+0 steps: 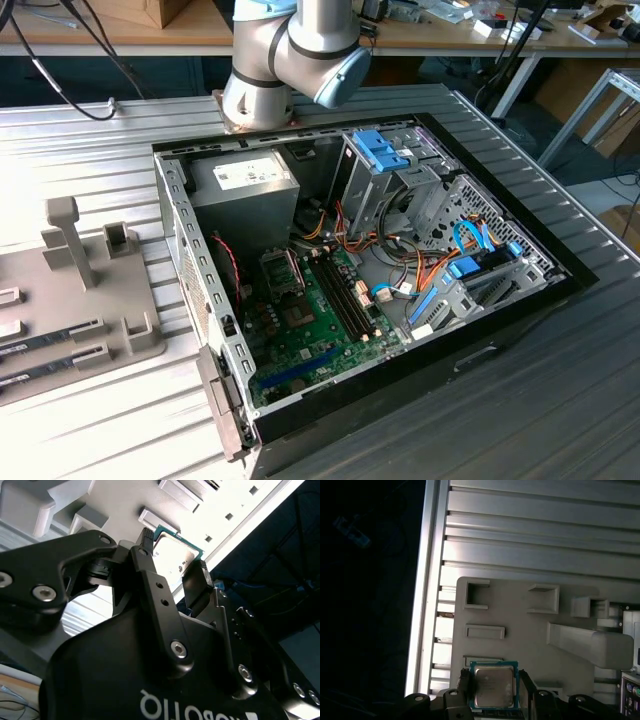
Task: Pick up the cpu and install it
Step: 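Pick up the cpu and move it towards the insertion slot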
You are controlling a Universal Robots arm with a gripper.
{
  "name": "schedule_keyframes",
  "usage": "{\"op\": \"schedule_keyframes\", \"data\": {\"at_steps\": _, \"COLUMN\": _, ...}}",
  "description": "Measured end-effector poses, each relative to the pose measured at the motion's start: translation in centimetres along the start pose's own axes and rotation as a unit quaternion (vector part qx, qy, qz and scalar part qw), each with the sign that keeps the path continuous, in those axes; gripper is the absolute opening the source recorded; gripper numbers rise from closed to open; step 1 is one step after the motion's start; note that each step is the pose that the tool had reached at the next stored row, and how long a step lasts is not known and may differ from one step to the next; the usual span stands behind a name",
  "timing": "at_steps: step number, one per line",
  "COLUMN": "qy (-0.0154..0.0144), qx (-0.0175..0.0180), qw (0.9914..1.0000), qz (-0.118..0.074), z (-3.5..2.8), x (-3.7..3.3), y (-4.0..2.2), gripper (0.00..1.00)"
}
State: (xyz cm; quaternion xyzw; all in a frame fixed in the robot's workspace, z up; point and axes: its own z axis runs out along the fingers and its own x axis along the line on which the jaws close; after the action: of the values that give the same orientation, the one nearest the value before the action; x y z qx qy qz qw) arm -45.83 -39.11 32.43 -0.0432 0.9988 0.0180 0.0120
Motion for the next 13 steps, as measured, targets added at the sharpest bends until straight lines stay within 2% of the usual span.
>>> {"op": "schedule_keyframes", "data": {"at_steps": 13, "qy": 0.0, "qx": 0.0, "qw": 1.0, "qz": 0.0, "z": -0.29, "x": -0.01, "y": 0.01, "gripper": 0.47}}
